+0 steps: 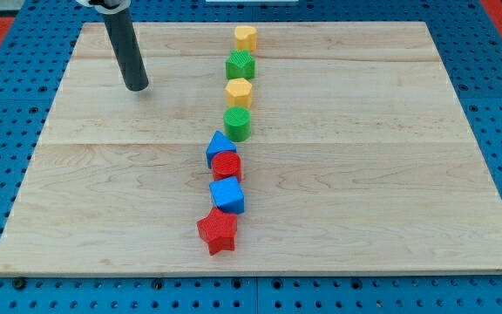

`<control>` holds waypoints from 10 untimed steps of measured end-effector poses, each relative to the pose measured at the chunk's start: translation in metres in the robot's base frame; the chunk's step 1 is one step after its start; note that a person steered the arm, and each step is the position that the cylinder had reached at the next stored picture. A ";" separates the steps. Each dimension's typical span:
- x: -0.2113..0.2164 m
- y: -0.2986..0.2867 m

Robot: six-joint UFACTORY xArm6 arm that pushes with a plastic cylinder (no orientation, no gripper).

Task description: Move the yellow heart towards green star

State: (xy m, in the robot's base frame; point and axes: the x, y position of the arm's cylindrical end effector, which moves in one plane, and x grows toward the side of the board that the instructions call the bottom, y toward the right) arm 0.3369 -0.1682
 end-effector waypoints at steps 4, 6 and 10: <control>-0.043 0.018; -0.065 0.036; -0.128 0.133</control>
State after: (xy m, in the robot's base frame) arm 0.2092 -0.0357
